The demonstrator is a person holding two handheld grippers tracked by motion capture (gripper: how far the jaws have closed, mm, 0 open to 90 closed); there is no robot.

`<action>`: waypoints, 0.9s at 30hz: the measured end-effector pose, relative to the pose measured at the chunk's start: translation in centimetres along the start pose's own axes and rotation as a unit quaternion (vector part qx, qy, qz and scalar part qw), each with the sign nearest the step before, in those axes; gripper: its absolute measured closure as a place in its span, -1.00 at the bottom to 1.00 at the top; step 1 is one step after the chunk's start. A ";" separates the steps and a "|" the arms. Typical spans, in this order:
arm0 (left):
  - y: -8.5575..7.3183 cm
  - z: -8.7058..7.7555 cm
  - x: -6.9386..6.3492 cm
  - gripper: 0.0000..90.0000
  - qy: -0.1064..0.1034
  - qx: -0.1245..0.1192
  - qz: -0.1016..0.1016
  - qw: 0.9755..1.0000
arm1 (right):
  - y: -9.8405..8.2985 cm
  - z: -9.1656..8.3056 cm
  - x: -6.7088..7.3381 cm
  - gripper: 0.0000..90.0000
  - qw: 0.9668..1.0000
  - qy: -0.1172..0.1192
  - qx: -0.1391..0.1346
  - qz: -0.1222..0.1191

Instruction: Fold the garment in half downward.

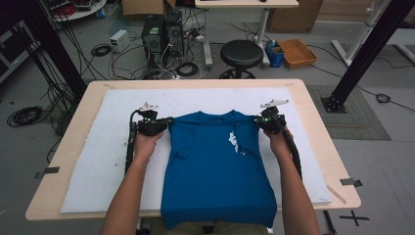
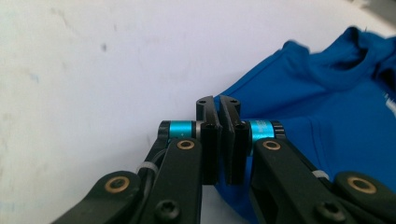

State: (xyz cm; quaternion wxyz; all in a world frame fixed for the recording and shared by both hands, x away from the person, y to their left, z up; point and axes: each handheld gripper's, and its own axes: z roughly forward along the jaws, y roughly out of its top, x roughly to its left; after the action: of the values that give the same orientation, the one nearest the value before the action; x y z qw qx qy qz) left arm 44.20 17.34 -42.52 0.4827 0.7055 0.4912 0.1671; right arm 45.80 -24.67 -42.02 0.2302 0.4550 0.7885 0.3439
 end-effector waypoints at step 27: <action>-2.5 -7.8 -1.8 0.93 -0.132 -0.076 0.047 0.987 | -2.9 -8.1 2.0 0.94 0.987 0.094 -0.121 -0.044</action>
State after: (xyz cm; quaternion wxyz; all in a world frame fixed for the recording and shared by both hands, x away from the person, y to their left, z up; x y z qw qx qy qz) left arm 36.47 19.94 -40.47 0.5869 0.7053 0.3752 0.1317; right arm 37.70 -26.64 -38.95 0.2234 0.3546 0.7781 0.4679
